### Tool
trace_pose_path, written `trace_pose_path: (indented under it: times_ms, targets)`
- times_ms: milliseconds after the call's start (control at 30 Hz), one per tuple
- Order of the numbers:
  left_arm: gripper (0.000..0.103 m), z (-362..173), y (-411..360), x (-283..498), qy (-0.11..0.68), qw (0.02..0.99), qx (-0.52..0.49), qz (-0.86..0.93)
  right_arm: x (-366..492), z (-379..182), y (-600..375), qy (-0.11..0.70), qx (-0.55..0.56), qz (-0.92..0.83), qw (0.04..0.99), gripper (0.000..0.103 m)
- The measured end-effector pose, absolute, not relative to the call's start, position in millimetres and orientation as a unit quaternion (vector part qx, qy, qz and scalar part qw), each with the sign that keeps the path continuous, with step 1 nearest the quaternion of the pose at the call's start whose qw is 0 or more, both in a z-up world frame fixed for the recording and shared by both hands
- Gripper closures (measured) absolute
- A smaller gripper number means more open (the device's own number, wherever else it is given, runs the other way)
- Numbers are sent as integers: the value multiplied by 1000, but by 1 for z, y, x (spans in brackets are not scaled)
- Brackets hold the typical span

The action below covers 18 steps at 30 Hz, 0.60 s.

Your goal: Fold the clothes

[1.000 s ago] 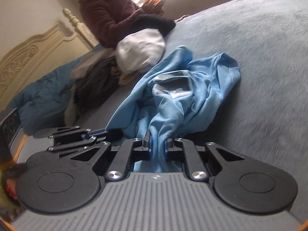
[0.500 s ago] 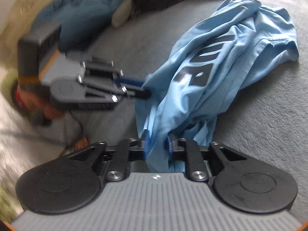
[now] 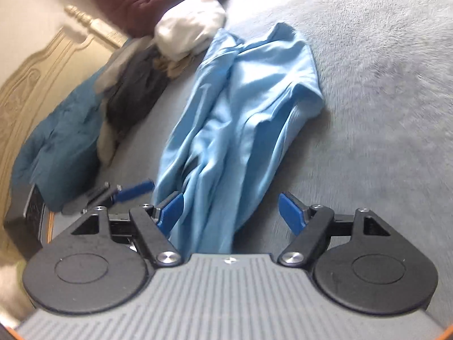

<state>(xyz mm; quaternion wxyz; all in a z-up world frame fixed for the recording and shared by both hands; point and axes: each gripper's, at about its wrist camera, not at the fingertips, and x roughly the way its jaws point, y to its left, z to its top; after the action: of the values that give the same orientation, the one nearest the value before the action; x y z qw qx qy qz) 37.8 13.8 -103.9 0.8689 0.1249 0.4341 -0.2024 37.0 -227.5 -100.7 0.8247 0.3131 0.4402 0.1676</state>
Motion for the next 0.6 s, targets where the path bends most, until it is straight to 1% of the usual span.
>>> trace_pose_path:
  times_ms: [67, 133, 167, 233, 267, 300, 333, 367, 433, 567, 600]
  targets:
    - [66, -109, 18, 40, 445, 869, 101, -192, 55, -110, -224, 432, 298, 159, 836, 29]
    - [85, -107, 19, 38, 457, 866, 78, -188, 76, -122, -222, 422, 292, 164, 842, 28]
    - [88, -105, 17, 36, 466, 862, 70, -189, 86, -124, -220, 416, 287, 173, 846, 29]
    - [90, -102, 14, 32, 490, 846, 49, -203, 108, -128, -216, 410, 268, 190, 851, 43]
    - [90, -101, 13, 30, 505, 835, 32, -215, 122, -131, -214, 414, 260, 196, 850, 57]
    - [91, -100, 11, 28, 520, 824, 16, -225, 133, -132, -213, 418, 263, 203, 846, 69]
    - [91, -98, 8, 25, 531, 814, 3, -235, 143, -133, -213, 420, 272, 212, 840, 73]
    - [91, -95, 4, 22, 539, 805, -11, -249, 154, -134, -213, 422, 280, 221, 833, 76]
    - [92, -89, -6, 15, 548, 788, -39, -278, 173, -127, -207, 421, 278, 257, 824, 78]
    - [92, -81, -38, 6, 553, 753, -84, -346, 191, -90, -178, 410, 185, 371, 812, 77]
    - [90, -80, -48, 3, 551, 747, -89, -362, 192, -81, -171, 408, 158, 394, 808, 77]
